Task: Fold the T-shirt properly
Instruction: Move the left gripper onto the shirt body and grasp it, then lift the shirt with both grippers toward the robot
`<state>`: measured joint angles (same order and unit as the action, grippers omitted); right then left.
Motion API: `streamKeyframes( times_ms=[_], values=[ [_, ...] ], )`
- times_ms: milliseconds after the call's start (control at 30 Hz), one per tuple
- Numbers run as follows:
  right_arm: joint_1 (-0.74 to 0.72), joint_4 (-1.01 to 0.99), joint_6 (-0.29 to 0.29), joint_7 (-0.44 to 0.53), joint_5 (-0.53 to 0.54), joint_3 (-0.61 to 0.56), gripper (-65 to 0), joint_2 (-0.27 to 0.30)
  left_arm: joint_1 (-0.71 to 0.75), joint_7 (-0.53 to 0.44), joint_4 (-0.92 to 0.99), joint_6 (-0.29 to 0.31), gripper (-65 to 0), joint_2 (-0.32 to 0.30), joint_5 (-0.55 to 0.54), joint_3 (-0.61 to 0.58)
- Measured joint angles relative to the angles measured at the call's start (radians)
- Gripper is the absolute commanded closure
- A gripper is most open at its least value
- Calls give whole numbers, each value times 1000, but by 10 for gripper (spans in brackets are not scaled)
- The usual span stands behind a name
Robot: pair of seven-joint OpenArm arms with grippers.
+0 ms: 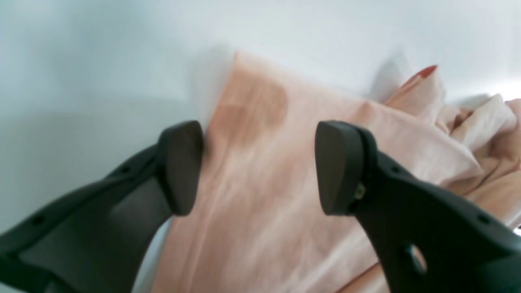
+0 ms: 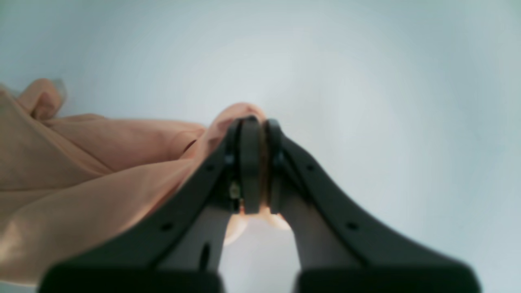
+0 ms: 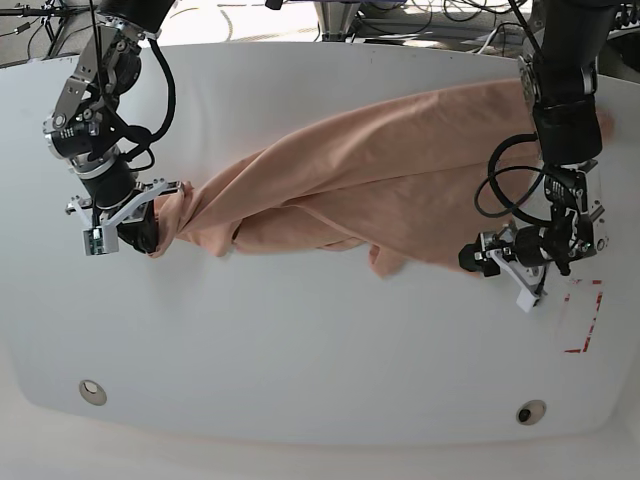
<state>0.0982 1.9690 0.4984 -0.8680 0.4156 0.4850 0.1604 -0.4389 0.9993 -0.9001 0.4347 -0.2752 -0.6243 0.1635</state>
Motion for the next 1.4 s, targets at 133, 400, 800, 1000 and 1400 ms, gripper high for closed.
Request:
streamKeyframes(
  times_ms=[133, 400, 800, 1000, 1400],
  values=[
    [0, 0, 0, 0, 3, -1, 0, -2, 2, -16, 0, 2, -408, 17, -3, -28],
    [0, 0, 0, 1, 1, -1, 0, -1, 10, -34, -1, 9, -392, 56, -25, -58],
    [0, 0, 0, 0, 0, 0, -2, 0, 32, -26, 0, 4, 0, 61, -20, -58],
    [-1, -11, 0, 2, 0, 0, -2, 1, 43, -28, -2, 5, 0, 55, -31, -60],
    [-63, -24, 0, -8, -2, 0, -2, 6, 76, 117, -221, -3, 0, 16, 15, 89]
  ],
)
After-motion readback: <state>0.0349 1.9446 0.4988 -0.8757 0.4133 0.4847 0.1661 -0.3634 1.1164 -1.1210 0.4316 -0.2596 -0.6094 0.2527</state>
